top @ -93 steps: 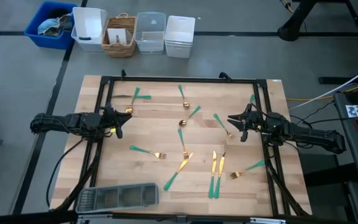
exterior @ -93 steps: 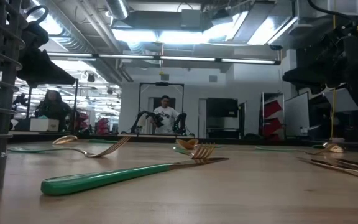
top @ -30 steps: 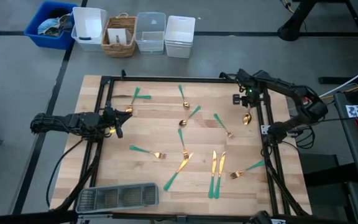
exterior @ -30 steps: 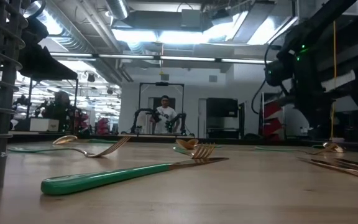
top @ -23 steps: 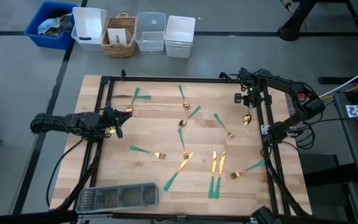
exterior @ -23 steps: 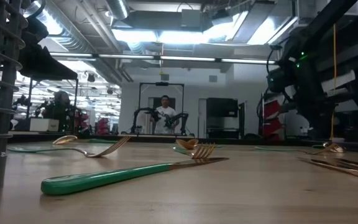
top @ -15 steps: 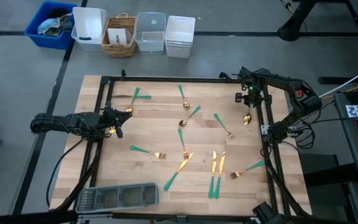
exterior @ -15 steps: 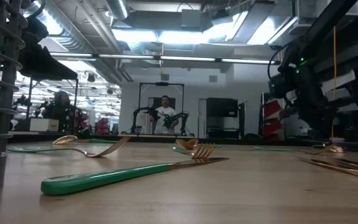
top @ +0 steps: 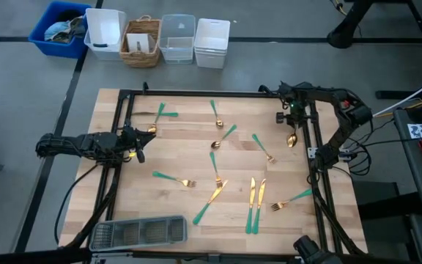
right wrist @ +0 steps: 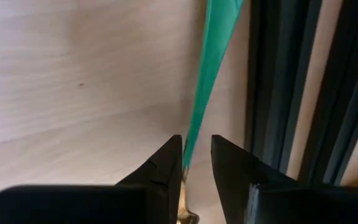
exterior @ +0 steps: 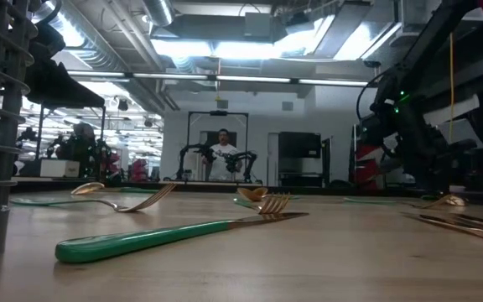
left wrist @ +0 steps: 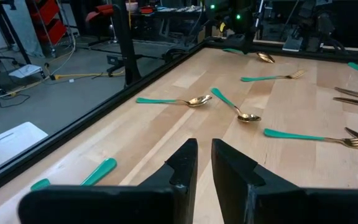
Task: Sort silverware
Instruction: Put the right spoon into the cutlery rack
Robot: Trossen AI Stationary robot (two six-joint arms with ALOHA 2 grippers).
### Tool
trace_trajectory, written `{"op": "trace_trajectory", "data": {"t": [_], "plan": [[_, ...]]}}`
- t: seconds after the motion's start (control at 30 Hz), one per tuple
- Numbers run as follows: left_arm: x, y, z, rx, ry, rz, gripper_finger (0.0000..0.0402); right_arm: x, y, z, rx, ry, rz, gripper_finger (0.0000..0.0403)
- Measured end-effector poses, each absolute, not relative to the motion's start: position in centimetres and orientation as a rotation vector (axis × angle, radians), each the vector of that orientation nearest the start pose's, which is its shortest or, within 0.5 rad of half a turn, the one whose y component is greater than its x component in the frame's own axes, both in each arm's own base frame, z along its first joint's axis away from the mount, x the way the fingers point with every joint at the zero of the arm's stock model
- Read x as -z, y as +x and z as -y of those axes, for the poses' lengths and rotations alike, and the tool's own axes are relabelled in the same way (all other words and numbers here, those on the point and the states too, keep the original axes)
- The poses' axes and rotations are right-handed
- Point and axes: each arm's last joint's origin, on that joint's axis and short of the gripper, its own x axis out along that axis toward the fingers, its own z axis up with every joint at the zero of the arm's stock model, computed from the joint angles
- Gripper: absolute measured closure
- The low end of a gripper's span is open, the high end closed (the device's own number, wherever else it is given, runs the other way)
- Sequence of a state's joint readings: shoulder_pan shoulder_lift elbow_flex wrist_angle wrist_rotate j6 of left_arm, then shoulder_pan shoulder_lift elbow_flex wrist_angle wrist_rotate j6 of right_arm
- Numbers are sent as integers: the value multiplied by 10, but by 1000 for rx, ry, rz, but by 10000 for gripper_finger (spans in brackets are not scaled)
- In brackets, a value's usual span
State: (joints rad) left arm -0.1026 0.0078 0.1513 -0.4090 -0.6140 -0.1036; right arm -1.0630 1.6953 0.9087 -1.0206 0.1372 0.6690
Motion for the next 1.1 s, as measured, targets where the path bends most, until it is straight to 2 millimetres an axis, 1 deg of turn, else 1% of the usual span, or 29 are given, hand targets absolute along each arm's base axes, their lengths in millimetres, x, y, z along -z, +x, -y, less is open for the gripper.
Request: {"op": "trace_trajectory", "data": {"t": [0.13, 0.27, 0.33, 0.47, 0.5, 0.67, 0.8, 0.93, 1.1], "plan": [[-176, 79, -9, -520, -7, -225, 361, -132, 113, 212, 1437, 1281, -1438, 315], [-176, 79, -9, -521, -7, -224, 361, -127, 112, 208, 1392, 1266, -1458, 320], [-176, 79, -9, -520, -4, -225, 361, -127, 112, 208, 1382, 1258, -1462, 335], [-176, 79, -9, -520, -1, -227, 361, -126, 113, 209, 1328, 1226, -1483, 383], [-176, 79, -9, -520, -1, -226, 361, -126, 113, 209, 1313, 1215, -1491, 390], [-176, 79, -9, -520, 0, -227, 361, -129, 112, 208, 1278, 1187, -1500, 380], [-176, 79, -9, -520, -5, -226, 361, -133, 112, 206, 1239, 1168, -1500, 394], [-176, 79, -9, -520, -7, -225, 361, -135, 110, 201, 1175, 1168, -1557, 391], [-176, 79, -9, -521, -8, -224, 361, -136, 112, 197, 1114, 1125, -1610, 398]]}}
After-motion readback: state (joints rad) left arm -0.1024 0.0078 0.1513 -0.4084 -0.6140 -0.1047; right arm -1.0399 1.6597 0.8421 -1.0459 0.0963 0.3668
